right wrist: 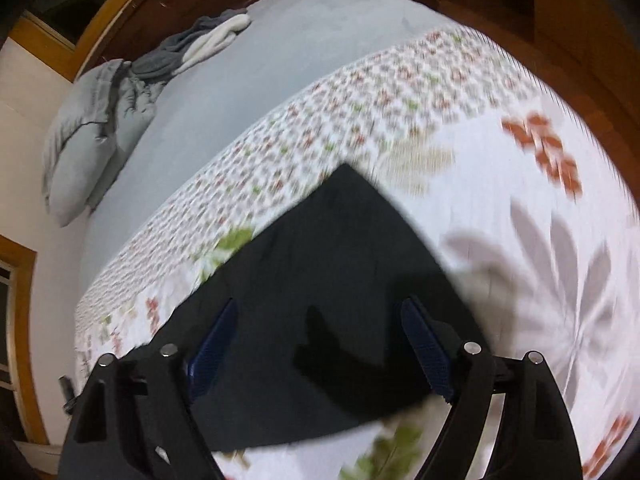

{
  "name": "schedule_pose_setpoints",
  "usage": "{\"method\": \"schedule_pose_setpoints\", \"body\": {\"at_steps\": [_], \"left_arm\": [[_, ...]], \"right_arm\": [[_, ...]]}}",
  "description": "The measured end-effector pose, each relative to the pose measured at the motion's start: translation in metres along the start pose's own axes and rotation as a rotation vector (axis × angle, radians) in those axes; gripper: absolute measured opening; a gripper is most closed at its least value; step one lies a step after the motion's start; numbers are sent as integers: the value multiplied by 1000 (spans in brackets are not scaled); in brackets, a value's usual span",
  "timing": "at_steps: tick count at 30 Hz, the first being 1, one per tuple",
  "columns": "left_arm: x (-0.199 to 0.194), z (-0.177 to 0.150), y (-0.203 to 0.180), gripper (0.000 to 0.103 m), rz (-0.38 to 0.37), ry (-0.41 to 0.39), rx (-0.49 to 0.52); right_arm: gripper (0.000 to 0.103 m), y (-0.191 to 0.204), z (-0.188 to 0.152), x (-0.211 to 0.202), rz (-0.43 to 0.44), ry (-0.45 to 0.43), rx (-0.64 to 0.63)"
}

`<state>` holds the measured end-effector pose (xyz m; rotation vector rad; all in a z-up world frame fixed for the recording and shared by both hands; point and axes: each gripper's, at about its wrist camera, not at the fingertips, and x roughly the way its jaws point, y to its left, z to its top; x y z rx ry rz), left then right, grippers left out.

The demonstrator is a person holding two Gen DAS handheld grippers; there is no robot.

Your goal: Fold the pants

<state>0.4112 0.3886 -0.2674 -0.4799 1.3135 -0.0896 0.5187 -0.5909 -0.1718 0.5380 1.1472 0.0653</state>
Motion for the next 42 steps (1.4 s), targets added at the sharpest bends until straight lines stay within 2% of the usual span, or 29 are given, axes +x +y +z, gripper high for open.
{"method": "schedule_pose_setpoints", "body": {"at_steps": [6, 9, 14, 15, 16, 17, 18, 22, 27, 28, 34, 42], "left_arm": [[6, -2, 2, 33, 38, -10, -20], [11, 1, 1, 33, 49, 0, -33], [15, 2, 3, 34, 55, -4, -56], [14, 2, 2, 33, 61, -6, -57], [14, 2, 1, 32, 74, -9, -58], [12, 1, 0, 31, 88, -11, -60], [11, 1, -3, 29, 104, -14, -62], [-5, 0, -16, 21, 153, -58, -76], [-47, -5, -34, 17, 142, -142, -88], [-60, -7, -40, 10, 153, -167, -79], [-120, -34, -63, 10, 81, -269, -41], [-168, -79, -75, 10, 5, -369, -4]], "right_arm": [[85, 0, 48, 41, -58, 17, -34], [84, 2, 56, 68, -63, 52, -75], [86, 3, 61, 98, -139, 109, -140], [77, 5, 60, 99, -144, 108, -152], [63, 7, 58, 98, -130, 110, -163], [29, 9, 58, 96, -132, 117, -174], [11, 10, 56, 93, -130, 121, -182], [7, 18, 43, 55, -125, 49, -213], [6, 19, 22, -6, -118, -38, -206], [6, 18, 17, -23, -121, -60, -201], [6, 11, -20, -107, -139, -153, -200], [5, 0, -78, -176, -146, -235, -198]]}}
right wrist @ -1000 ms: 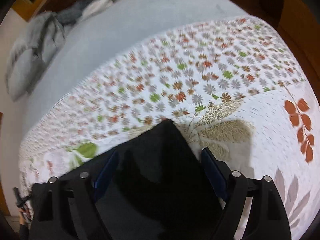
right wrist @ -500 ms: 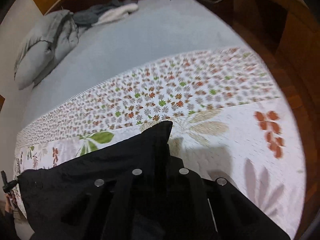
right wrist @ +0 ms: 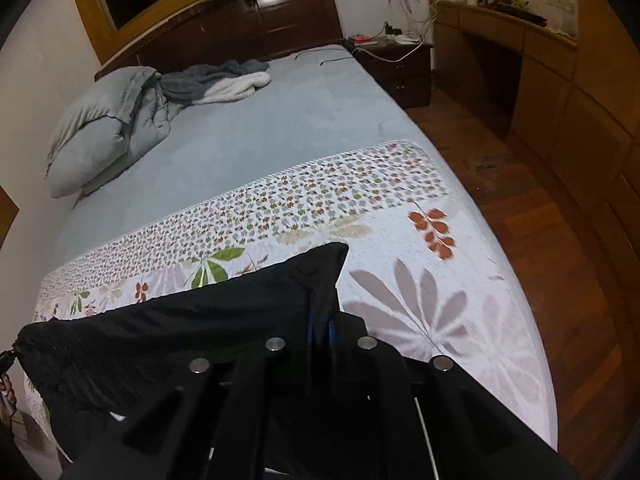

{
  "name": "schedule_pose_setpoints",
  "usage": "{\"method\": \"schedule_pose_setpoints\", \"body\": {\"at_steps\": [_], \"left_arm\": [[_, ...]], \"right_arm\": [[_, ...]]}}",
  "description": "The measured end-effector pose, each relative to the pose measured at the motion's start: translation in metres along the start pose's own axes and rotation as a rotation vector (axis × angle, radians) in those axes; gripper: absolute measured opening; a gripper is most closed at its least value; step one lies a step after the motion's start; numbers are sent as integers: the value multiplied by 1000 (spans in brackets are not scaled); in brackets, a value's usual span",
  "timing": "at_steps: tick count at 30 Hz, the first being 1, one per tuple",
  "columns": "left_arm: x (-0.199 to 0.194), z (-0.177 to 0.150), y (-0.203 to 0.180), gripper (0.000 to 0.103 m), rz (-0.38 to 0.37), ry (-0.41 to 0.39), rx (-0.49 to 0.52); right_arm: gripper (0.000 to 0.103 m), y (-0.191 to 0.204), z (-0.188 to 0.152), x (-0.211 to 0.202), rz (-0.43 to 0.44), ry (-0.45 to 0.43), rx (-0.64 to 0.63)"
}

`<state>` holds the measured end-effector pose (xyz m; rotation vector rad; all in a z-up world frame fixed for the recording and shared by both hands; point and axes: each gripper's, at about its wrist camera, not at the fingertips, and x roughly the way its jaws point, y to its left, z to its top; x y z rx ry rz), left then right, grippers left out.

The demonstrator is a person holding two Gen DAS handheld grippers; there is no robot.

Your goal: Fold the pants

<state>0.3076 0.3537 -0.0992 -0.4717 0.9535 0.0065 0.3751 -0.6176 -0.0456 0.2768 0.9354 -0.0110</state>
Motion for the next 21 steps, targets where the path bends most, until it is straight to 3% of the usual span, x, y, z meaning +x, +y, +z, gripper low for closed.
{"method": "schedule_pose_setpoints", "body": {"at_steps": [13, 21], "left_arm": [[-71, -92, 25, 10, -83, -48, -13], [-78, -162, 60, 10, -90, -22, -66]], "right_arm": [[5, -28, -117, -74, -16, -148, 7], [6, -39, -204, -114, -28, -239, 17]]}}
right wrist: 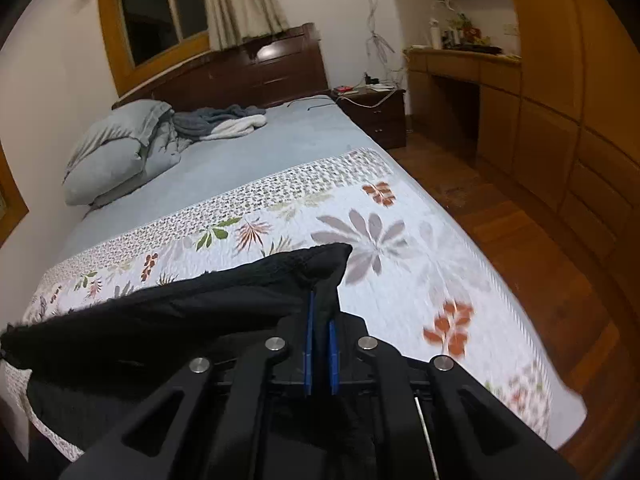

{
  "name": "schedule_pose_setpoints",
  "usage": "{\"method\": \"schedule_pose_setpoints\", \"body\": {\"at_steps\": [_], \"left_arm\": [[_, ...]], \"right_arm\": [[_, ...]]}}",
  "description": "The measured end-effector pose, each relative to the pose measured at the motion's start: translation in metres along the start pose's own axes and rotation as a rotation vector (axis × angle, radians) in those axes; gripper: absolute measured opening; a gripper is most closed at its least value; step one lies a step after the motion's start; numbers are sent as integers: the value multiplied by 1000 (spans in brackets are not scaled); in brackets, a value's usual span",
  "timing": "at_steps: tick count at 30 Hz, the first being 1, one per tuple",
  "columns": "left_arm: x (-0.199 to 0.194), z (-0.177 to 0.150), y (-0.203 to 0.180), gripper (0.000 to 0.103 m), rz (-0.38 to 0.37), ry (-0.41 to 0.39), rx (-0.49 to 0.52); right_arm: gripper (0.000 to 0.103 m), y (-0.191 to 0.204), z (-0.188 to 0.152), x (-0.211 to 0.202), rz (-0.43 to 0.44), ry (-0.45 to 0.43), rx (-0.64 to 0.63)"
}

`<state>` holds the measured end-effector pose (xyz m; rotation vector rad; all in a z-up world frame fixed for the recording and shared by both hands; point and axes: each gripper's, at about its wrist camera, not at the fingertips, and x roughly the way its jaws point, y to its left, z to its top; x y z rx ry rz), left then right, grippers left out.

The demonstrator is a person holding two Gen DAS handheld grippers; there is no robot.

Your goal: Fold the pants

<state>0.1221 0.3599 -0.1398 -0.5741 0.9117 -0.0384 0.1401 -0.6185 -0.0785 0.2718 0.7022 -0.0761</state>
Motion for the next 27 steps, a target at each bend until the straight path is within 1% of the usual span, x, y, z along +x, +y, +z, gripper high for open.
{"method": "schedule_pose_setpoints", "body": {"at_steps": [2, 7, 11, 12, 13, 14, 15, 16, 17, 18, 19, 20, 21, 22, 23, 24, 25, 27], "left_arm": [[0, -17, 9, 10, 8, 15, -3], [4, -48, 23, 12, 29, 53, 3], [15, -71, 28, 14, 78, 101, 35], [18, -75, 31, 14, 95, 114, 38], [20, -82, 36, 14, 119, 131, 42], [22, -86, 39, 13, 140, 143, 44], [22, -89, 43, 13, 163, 147, 42], [19, -92, 48, 16, 190, 141, 33], [15, -94, 52, 20, 213, 133, 27], [11, -95, 54, 32, 246, 124, 25], [5, -97, 56, 39, 286, 107, 27], [-1, -97, 57, 41, 309, 86, 32], [-8, -98, 56, 43, 335, 65, 31], [-17, -99, 55, 43, 361, 32, 24], [-24, -99, 52, 45, 363, 5, 16], [-30, -99, 48, 51, 357, -24, 9], [-39, -98, 39, 58, 345, -69, 11], [-45, -96, 21, 64, 324, -119, 45]], "right_arm": [[6, -1, -16, -10, -14, -10, -1], [7, -2, -52, -35, -4, -34, 40], [10, 8, -77, -45, -2, -29, 44], [15, 8, -82, -46, -6, -24, 51], [18, 7, -87, -46, -15, -17, 63], [25, 6, -91, -46, -17, -12, 77], [39, 5, -93, -46, -18, -8, 90], [46, 3, -99, -49, -22, 0, 122], [59, 1, -101, -51, -22, 4, 146], [65, -1, -104, -53, -28, 8, 169], [69, -3, -107, -56, -32, 10, 193], [75, -11, -113, -59, -31, 18, 247], [79, -16, -117, -61, -17, 27, 299], [79, -22, -121, -61, -2, 39, 344], [79, -29, -127, -62, 25, 55, 410], [79, -37, -135, -63, 63, 69, 488], [79, -43, -141, -64, 104, 77, 553], [79, -54, -157, -63, 201, 105, 701]]}}
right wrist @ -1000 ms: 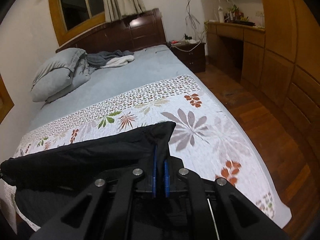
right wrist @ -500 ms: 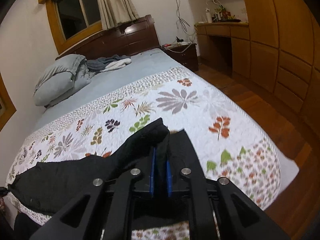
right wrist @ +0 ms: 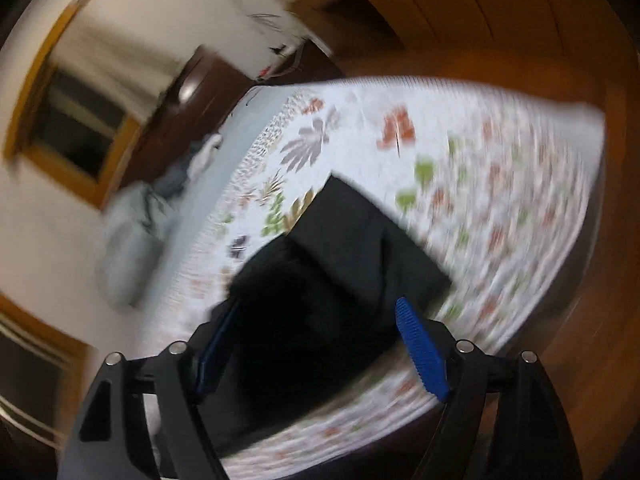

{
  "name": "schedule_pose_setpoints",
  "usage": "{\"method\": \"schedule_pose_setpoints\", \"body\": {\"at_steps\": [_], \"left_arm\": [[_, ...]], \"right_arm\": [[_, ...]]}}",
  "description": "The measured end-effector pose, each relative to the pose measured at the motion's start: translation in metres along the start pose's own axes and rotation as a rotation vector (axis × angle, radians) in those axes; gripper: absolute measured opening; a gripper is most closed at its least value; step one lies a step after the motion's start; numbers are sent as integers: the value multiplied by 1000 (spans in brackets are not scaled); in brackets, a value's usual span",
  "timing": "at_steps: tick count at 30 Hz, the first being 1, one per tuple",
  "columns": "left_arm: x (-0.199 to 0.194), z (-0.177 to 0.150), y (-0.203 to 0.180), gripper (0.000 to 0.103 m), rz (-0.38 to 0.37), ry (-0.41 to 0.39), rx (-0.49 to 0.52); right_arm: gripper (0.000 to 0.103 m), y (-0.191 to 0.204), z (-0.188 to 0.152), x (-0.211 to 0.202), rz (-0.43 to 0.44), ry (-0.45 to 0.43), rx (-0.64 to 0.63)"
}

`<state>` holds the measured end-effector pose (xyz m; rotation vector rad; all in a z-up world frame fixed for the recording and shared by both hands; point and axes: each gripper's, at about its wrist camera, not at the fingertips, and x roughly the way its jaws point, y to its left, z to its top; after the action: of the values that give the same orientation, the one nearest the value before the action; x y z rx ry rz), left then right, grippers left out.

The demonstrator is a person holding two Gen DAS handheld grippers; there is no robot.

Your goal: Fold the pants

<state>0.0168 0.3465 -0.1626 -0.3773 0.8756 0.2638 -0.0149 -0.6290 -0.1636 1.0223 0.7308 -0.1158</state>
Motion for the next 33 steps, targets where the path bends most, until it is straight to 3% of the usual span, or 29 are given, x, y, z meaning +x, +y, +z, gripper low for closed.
{"method": "schedule_pose_setpoints", "body": {"at_steps": [2, 4, 7, 10, 15, 16, 18, 20, 22, 24, 26, 27, 29, 33], "left_arm": [[-3, 4, -20, 67, -17, -25, 44], [3, 8, -45, 76, -59, -18, 100], [30, 6, -76, 78, -80, 54, 198], [71, 0, -86, 78, -88, 166, 213], [102, -13, -90, 79, -32, 232, 238], [105, -17, -92, 79, -17, 243, 257], [108, -19, -94, 79, 5, 258, 269], [113, -18, -95, 80, 17, 279, 269], [117, -17, -94, 80, 23, 298, 258], [119, -17, -95, 80, 35, 304, 270], [120, -17, -95, 80, 39, 303, 272], [120, -18, -94, 80, 37, 299, 269], [119, -19, -94, 80, 36, 288, 271], [119, -21, -96, 81, 40, 284, 281]], "right_arm": [[79, -10, -6, 0, 62, 39, 107], [81, -13, -10, -1, 119, 66, 174], [85, -15, -11, 5, 187, 123, 273], [85, -14, -3, 15, 163, 150, 295], [85, -6, 18, 38, 95, 177, 244], [81, -5, 23, 44, 59, 172, 227], [36, 1, 32, 59, -32, 180, 157], [14, 22, 40, 72, -112, 177, 34], [10, 67, 46, 73, -93, 147, -119], [9, 120, 46, 54, 56, 63, -297], [9, 138, 41, 34, 198, -25, -382], [8, 132, 38, 29, 221, -63, -387], [9, 97, 37, 40, 178, -57, -298], [10, -12, 25, 91, -12, 75, -41]]}}
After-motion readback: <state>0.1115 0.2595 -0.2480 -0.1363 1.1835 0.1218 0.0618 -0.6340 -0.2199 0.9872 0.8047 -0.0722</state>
